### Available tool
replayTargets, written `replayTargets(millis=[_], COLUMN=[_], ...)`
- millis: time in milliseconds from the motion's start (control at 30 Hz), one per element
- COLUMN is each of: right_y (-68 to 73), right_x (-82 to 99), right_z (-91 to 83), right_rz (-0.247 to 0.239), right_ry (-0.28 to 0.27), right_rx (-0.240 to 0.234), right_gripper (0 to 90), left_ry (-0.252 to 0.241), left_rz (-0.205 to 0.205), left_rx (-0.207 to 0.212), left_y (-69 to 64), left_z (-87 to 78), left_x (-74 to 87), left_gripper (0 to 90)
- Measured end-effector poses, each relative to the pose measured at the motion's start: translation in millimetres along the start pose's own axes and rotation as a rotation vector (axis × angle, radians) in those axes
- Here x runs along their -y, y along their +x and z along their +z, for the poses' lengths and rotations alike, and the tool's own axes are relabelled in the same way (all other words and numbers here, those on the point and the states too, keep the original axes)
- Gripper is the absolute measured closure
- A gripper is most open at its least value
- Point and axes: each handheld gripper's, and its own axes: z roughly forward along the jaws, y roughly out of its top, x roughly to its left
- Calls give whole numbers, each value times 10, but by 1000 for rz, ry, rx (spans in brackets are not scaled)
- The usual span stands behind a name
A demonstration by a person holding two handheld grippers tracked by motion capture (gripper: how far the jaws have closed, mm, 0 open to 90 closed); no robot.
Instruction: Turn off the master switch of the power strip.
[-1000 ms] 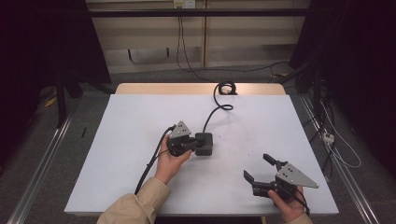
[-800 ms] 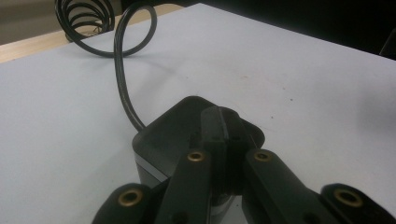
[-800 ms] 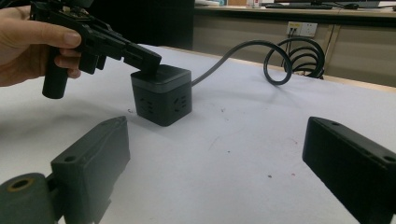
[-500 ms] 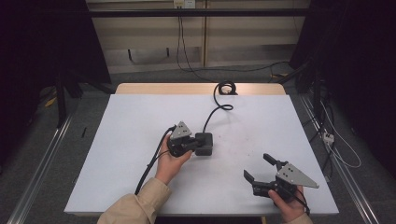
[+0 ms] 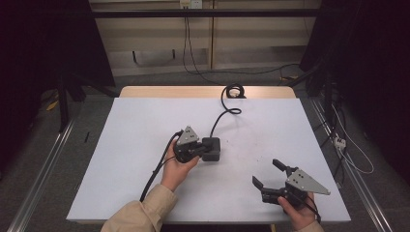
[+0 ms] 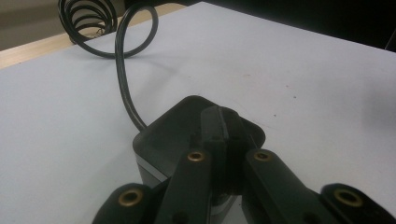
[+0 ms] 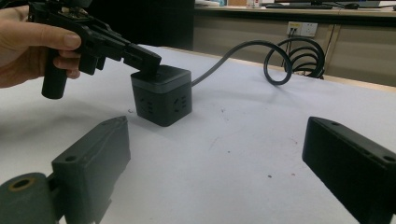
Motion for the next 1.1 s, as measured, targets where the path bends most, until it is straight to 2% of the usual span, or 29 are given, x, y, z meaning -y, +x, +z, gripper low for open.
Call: replayTargets(millis=[200,467,1100], right_y=[-4,-6,-16], right_x=[2,2,2], right_z=[-1,-2,-10], right_rz=[-3,-5,-3], right_ry=[2,1,1], right_rx=[-1,1,1], right_gripper=[73,74,75], left_ry=[1,16,13], left_rz=[-12,9,-23], left_rx=[6,-9,-5], left_y=[9,-15,-1], left_z=[0,4,1], left_x=[0,-11,-10], left_gripper=[900,900,900])
